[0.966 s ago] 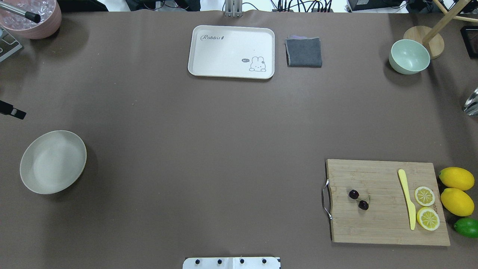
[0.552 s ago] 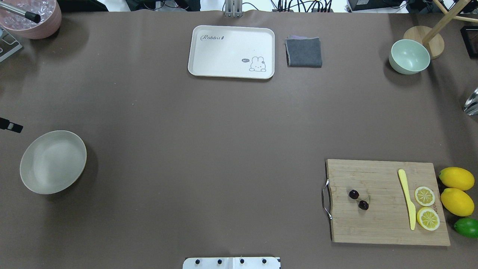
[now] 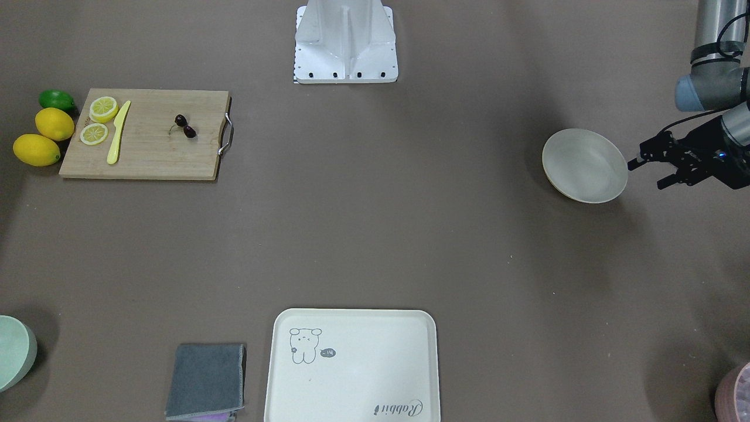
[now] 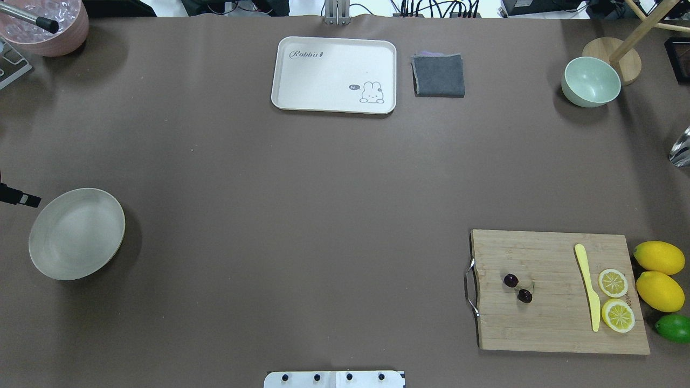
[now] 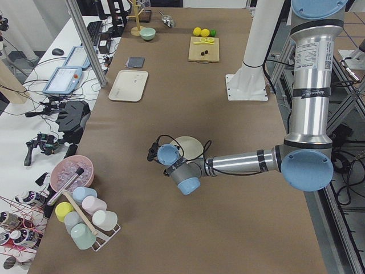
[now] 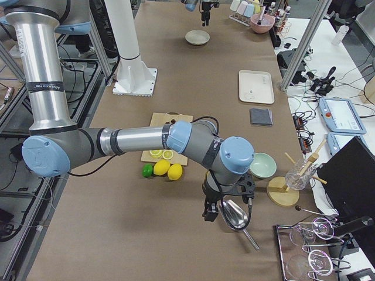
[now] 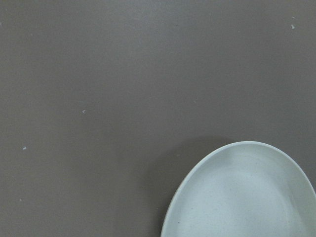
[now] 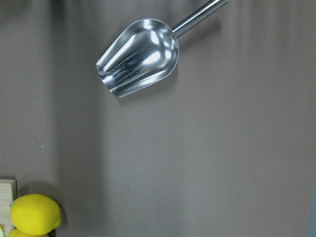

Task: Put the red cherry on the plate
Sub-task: 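Reach the left gripper down to hook the rim of the white bowl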

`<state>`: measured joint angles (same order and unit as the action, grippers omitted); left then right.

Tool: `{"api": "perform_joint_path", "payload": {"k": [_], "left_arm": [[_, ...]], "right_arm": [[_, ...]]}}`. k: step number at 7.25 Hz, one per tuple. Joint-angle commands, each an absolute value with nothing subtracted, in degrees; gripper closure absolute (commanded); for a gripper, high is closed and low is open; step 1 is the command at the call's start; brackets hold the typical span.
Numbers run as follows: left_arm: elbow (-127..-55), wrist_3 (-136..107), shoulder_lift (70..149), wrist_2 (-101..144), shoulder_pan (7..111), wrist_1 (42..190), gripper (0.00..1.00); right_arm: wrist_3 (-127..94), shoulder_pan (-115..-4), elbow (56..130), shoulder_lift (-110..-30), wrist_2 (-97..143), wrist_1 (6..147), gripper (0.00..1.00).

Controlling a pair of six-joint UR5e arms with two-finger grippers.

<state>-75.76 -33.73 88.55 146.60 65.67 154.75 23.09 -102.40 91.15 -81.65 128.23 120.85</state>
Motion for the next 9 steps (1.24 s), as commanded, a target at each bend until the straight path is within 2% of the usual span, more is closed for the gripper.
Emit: {"api": "perform_joint_path", "payload": {"k": [1, 4, 6, 7, 8, 9], "left_arm": [[-75.1, -36.3, 88.4, 145.6, 64.3, 158.2, 0.02], [-73.8, -40.7, 87.0, 139.9, 59.3, 165.6, 0.02], [-72.4, -40.8, 86.9, 139.9, 58.7, 167.3, 0.11], [-72.4, -40.8, 86.8, 139.9, 58.7, 167.4, 0.19], [-72.4, -40.7, 86.8, 139.9, 58.7, 167.4, 0.36], [-72.4, -40.6, 86.8, 139.9, 58.7, 167.6, 0.65]], "right_arm": [[23.1, -102.4, 91.1, -81.7, 128.3, 120.8, 0.00], [23.0, -102.5, 90.9, -80.4, 128.4, 120.9, 0.00], [23.1, -102.5, 90.7, -80.3, 128.4, 120.9, 0.00], [23.1, -102.6, 90.7, -80.3, 128.4, 120.9, 0.00], [23.1, -102.7, 90.8, -80.3, 128.4, 120.9, 0.00], [23.1, -102.7, 90.8, -80.3, 128.4, 120.9, 0.00]]}}
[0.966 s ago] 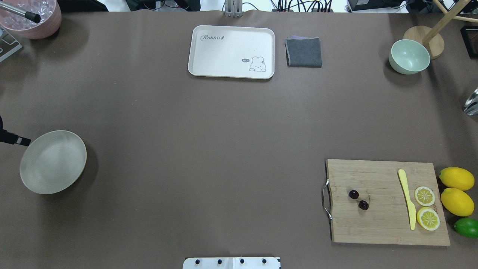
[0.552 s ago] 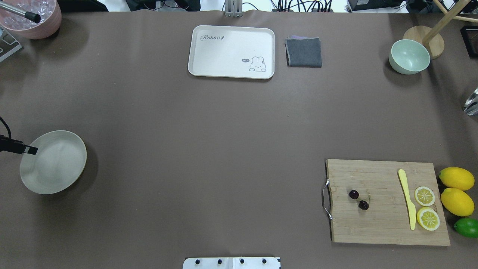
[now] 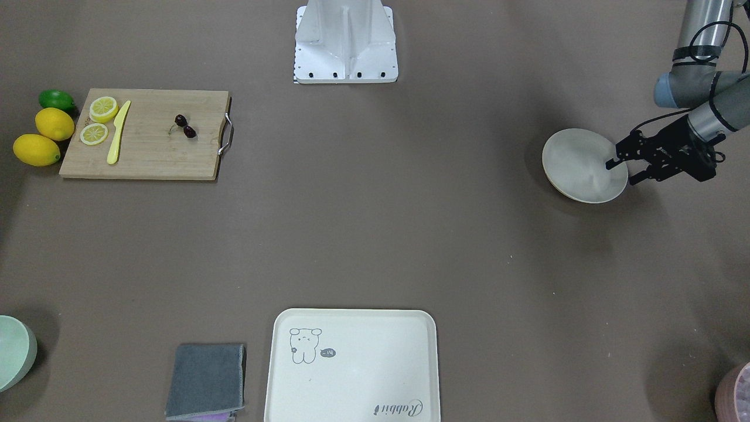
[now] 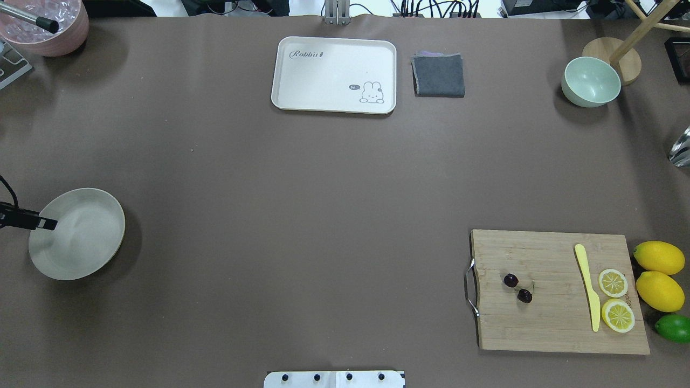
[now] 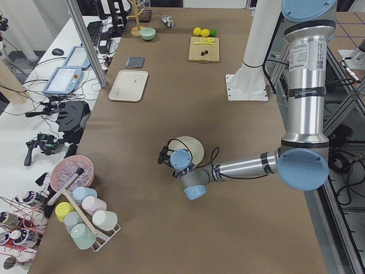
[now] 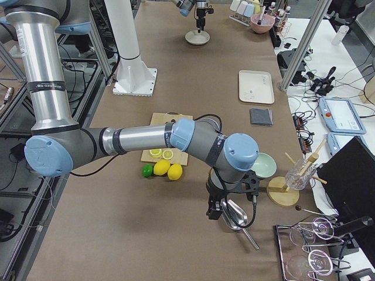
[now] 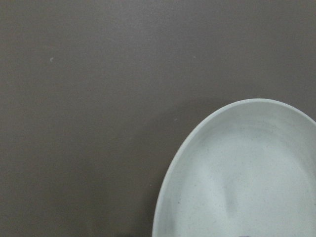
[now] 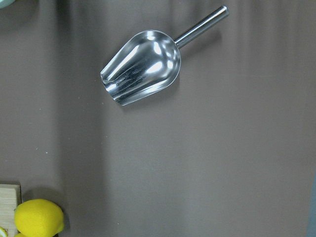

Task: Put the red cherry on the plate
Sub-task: 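Reach the left gripper down to hook the rim of the white bowl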

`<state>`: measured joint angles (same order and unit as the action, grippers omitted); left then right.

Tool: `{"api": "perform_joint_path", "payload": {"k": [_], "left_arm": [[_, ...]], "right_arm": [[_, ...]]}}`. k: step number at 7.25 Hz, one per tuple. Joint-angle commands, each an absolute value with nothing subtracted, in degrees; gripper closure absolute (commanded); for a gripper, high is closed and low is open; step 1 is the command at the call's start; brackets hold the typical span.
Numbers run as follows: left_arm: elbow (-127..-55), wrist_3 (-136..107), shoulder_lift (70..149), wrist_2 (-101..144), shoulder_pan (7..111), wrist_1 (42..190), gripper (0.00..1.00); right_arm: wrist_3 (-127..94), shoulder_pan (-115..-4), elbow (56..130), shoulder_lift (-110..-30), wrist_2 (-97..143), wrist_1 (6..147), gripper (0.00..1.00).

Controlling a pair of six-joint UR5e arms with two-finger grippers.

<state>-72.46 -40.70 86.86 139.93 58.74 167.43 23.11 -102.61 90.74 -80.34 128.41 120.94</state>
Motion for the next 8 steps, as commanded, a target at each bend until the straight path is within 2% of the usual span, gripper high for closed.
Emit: {"api": "perform_joint_path", "payload": {"k": [1, 2, 8], "left_arm": [[-72.3, -40.5, 86.2, 139.9, 58.7, 168.8, 0.91], [-72.3, -40.4, 86.1, 139.9, 58.7, 169.7, 1.00], [-72.9, -45.7, 89.1, 141.3, 58.4, 169.2, 1.00]], "right_arm": [[23.1, -102.7, 90.9, -80.3, 128.4, 120.9, 0.00], [23.1, -102.7, 91.0, -80.3, 128.4, 120.9, 0.00], [23.2, -103.2, 91.3, -80.4, 128.4, 121.0, 0.00]]}}
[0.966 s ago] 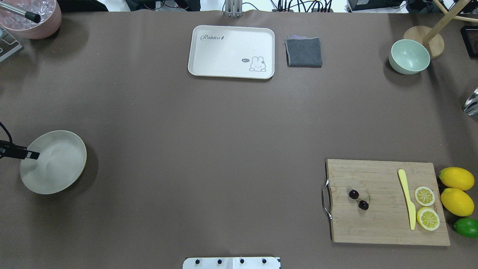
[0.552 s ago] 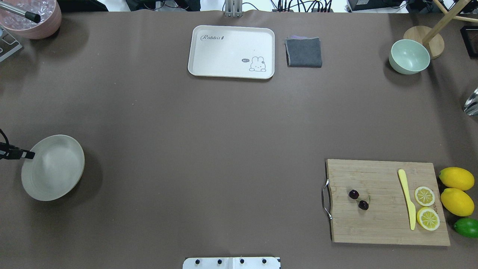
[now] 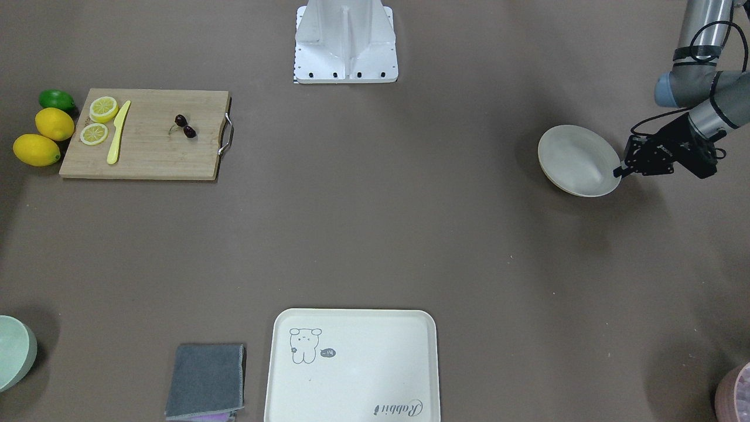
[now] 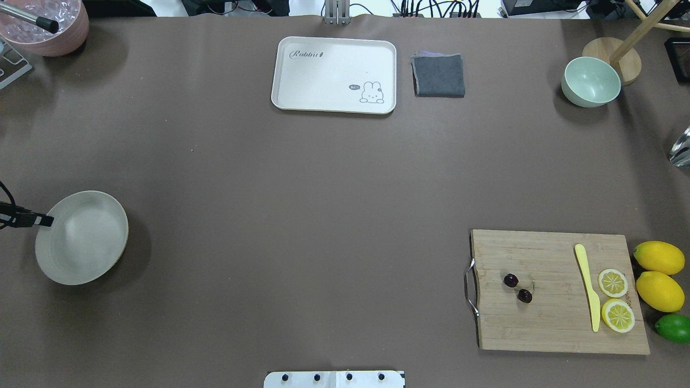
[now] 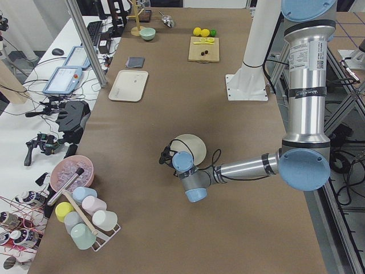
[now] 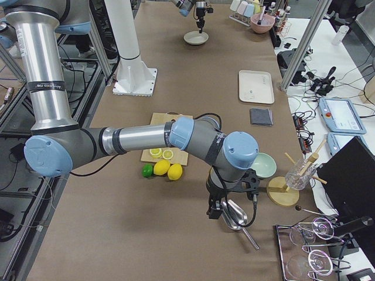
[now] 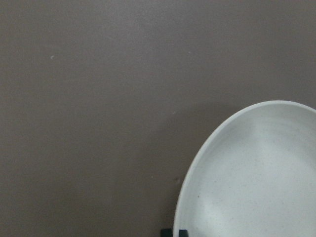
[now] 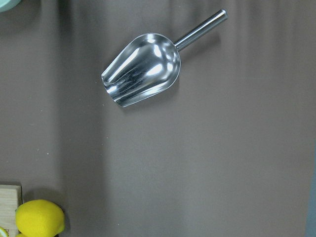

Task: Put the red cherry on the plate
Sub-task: 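Drag the white bowl with the left gripper toward the table center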

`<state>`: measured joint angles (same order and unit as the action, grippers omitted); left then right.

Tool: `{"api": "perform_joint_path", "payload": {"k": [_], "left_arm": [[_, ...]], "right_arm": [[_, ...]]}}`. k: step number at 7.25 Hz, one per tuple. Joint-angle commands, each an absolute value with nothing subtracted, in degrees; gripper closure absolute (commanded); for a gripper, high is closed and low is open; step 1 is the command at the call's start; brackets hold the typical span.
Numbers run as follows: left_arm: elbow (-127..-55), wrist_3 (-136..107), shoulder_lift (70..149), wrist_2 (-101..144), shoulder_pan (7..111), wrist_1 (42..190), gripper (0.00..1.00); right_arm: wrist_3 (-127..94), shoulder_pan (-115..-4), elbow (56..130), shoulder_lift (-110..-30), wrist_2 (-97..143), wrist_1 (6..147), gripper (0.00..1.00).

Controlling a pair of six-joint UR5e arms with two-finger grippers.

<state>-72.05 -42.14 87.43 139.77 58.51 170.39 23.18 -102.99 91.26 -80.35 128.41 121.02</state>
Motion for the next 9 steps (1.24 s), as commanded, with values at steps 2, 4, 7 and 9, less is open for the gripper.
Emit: {"api": "perform_joint_path", "payload": {"k": [2, 4, 7, 9], "left_arm": [[-76.2, -58.6, 95.2, 147.4, 58.4, 165.5, 1.00], [-77.9, -66.3, 100.5, 146.6, 56.4, 162.8, 1.00], [-86.4, -67.6, 106.5, 132.1, 45.8, 145.8, 1.00], [-88.2, -67.9, 110.9, 125.1, 40.8, 138.5, 1.00]], "right_arm": [[23.1, -103.2, 91.2, -80.3, 128.4, 121.0, 0.00], [23.0, -103.2, 90.9, -80.2, 128.4, 121.0, 0.00], [22.9, -103.2, 90.6, -80.1, 129.1, 121.0, 0.00], [22.7, -103.0, 90.5, -80.0, 129.1, 121.0, 0.00]]}}
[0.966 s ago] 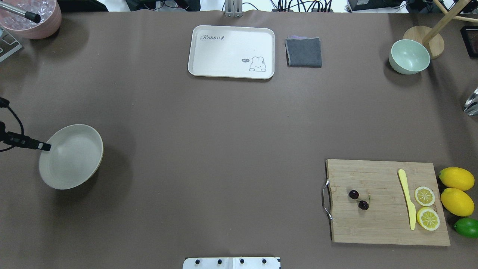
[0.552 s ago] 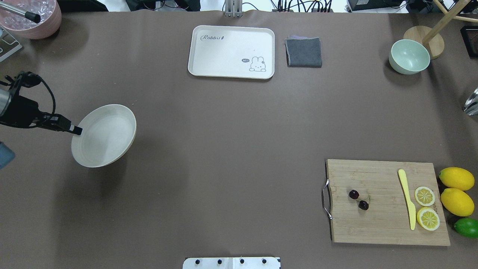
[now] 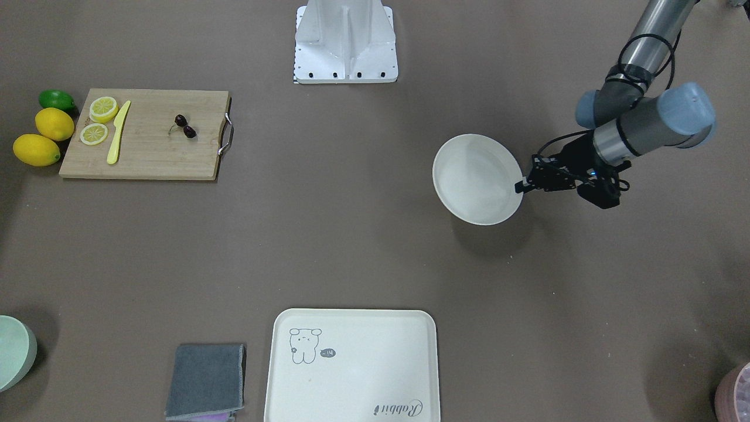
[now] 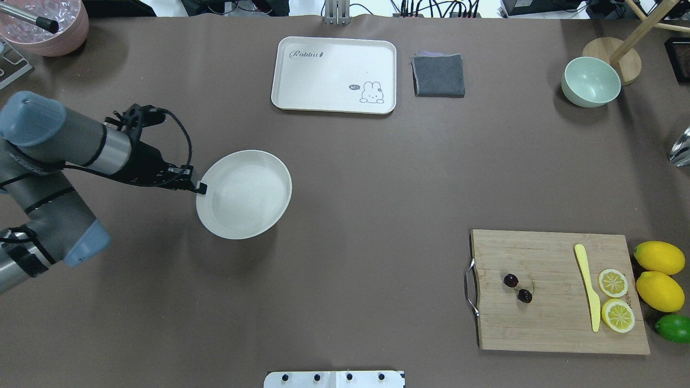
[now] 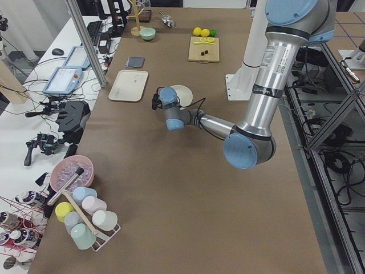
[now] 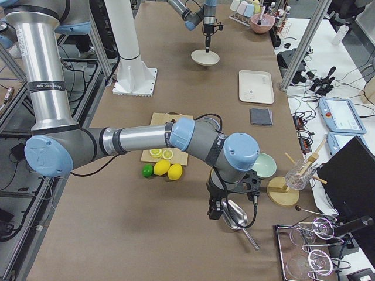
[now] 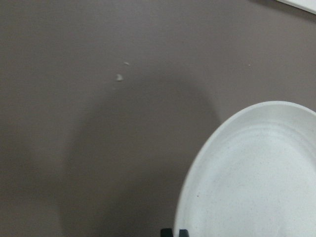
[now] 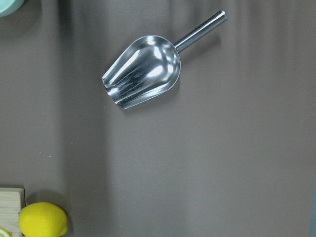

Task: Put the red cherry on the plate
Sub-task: 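Drag the white bowl with the left gripper toward the table center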

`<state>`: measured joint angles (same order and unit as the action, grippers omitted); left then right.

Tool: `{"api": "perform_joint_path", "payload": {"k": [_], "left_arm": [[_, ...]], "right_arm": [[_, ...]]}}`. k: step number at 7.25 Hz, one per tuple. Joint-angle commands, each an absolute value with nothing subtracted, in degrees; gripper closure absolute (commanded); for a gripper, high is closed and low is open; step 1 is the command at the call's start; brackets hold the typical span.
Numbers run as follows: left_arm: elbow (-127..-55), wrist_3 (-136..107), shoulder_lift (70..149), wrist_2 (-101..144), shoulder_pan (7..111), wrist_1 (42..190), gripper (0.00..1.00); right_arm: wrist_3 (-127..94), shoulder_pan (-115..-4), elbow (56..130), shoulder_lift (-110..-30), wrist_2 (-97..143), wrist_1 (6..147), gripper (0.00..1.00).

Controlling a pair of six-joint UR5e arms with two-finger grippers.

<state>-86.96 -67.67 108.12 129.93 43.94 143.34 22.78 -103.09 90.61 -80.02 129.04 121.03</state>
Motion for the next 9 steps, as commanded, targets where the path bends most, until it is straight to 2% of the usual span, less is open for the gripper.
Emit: {"api": "perform_joint_path", "payload": {"k": [1, 3, 9], "left_arm": [[-88.8, -68.0, 113.3, 121.9, 38.3, 134.7, 1.00], [-90.1, -68.1, 116.6, 117.7, 34.8, 129.2, 1.00], [-89.5, -68.1, 120.2, 112.3, 29.6, 125.6, 1.00]], "right_arm": [[22.7, -103.0, 90.3, -79.8, 129.1, 120.9, 0.00], [22.8, -103.1, 90.2, -79.8, 129.1, 121.0, 0.00], [22.8, -103.1, 90.2, -80.0, 129.2, 121.0, 0.00]]}}
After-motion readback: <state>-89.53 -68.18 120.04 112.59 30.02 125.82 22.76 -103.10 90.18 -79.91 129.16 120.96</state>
